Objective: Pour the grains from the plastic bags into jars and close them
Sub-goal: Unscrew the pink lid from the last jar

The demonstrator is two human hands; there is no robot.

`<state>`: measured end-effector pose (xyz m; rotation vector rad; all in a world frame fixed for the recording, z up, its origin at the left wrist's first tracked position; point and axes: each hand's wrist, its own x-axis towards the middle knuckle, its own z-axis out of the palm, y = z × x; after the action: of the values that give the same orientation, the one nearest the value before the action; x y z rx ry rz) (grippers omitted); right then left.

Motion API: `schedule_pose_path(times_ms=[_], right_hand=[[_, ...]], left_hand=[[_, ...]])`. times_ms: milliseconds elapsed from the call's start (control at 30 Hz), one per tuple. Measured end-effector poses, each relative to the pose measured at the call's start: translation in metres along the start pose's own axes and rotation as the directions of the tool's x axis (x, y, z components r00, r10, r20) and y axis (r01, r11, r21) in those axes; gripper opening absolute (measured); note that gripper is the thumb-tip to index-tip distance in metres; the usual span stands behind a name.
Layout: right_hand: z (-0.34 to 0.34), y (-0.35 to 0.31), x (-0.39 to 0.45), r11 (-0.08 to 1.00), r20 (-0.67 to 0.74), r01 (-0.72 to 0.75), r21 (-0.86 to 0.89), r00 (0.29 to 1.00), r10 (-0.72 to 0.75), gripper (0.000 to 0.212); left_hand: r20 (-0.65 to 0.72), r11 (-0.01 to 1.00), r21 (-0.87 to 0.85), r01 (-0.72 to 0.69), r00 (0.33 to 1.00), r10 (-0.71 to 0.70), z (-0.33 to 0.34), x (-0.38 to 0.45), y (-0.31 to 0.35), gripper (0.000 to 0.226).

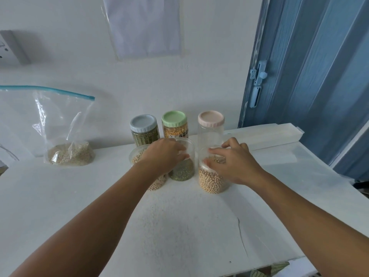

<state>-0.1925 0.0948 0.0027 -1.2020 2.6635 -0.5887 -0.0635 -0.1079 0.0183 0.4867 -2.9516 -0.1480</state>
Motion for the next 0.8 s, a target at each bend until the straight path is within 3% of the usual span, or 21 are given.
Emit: schedule_pose_path(times_ms=[167,400,533,633,800], right_hand=[[0.006,-0.002,-0.013,0.984,0.053,0.03,0.174,0.998,-0.04,0.06],[0.026,-0.019,-0.022,0.949,0.069,0.072,0.307,0.993,-0.097,0.066],[0.029,-0.024,-0.021,0.918,0.055,0.088,0.386,0.991,-0.119,0.059],[0.021,-0.023,-0.013,0.888,-0.021,0.109,0.446,0.994,-0.111,0.05],[0.0,-0.013,0.024,0.976,-0.308,0.12,0.184,0.949,-0.058,0.052]], left_hand=[[0.069,1.0,0.009,-0.015,0.998,0.014,-0.004,-0.001,-0.001,0.047],[0.095,0.922,-0.387,-0.02,0.994,0.061,-0.019,-0.035,-0.003,0.068],[0.253,0.963,-0.269,-0.029,0.962,0.1,-0.027,-0.048,-0.001,0.081],[0.277,0.981,-0.176,-0.087,0.952,0.134,-0.027,-0.048,0.006,0.085],[0.244,0.982,-0.128,-0.139,0.955,0.167,-0.02,-0.044,0.015,0.075]])
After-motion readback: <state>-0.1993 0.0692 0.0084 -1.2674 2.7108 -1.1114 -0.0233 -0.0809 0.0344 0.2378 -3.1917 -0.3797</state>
